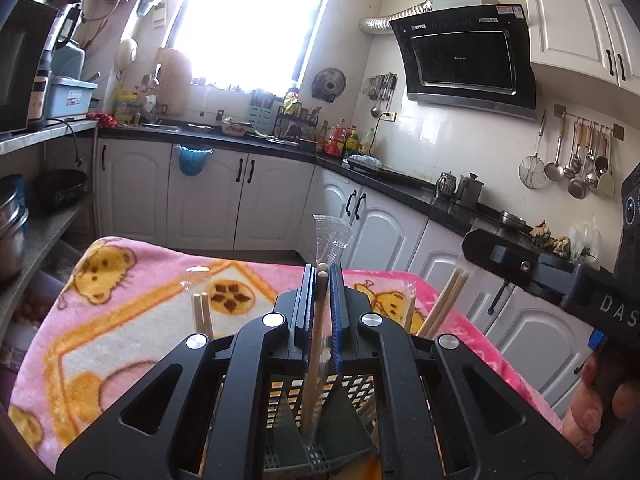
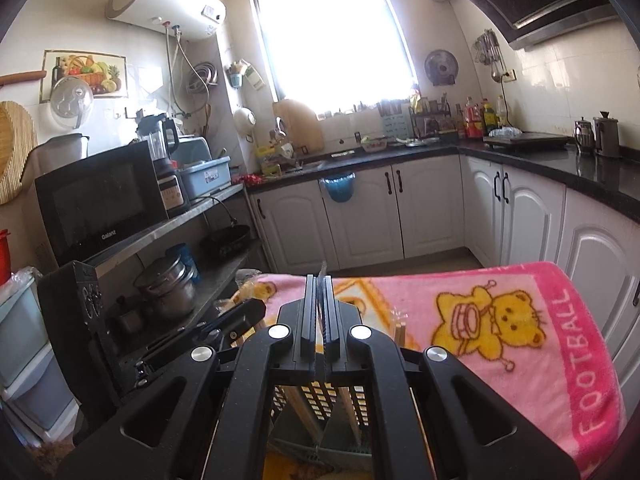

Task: Organize utensils
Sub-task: 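Drop chopsticks into the caddy and open both grippers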

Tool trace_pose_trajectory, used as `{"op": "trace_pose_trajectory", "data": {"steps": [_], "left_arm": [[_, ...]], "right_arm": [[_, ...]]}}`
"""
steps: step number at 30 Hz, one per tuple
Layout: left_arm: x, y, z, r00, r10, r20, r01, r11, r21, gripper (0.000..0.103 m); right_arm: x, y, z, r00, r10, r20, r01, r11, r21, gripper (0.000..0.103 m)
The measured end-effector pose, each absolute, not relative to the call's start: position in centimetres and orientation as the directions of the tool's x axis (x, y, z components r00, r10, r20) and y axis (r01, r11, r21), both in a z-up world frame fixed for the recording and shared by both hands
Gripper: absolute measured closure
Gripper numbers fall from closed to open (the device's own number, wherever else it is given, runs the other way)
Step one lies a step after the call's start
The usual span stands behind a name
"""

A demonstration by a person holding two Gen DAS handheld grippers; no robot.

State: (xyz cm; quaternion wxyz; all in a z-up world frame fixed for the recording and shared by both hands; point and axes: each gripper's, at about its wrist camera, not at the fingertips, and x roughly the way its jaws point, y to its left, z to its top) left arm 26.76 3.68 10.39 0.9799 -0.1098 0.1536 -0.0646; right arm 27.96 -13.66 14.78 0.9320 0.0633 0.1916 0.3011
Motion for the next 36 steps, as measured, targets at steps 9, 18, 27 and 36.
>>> {"op": "trace_pose_trajectory", "data": {"steps": [9, 18, 27, 36], "left_arm": [[26.6, 3.8, 9.7, 0.926, -0.178, -0.332, 0.097, 0.964, -0.247, 0.087], [25.3, 4.6, 9.6, 0.917, -0.185, -0.354, 0.091, 0.960, -0.266, 0.060], [23.1, 5.5, 10.2, 0.925, -0.180, -0.336, 0.086, 0.957, -0.278, 0.028], [21.1, 6.6, 10.4, 0.928, -0.172, -0.330, 0.069, 0.951, -0.302, 0.011]], "right_arm": [[27.4, -14.8, 13.6, 0.759, 0.553, -0.343, -0.502, 0.833, 0.231, 0.069], [26.0, -15.8, 12.6, 0.768, 0.521, -0.373, -0.480, 0.853, 0.204, 0.059], [23.8, -16.6, 12.8, 0.787, 0.502, -0.360, -0.475, 0.864, 0.166, 0.043], [21.7, -17.2, 13.0, 0.799, 0.491, -0.348, -0.479, 0.869, 0.127, 0.031]]}}
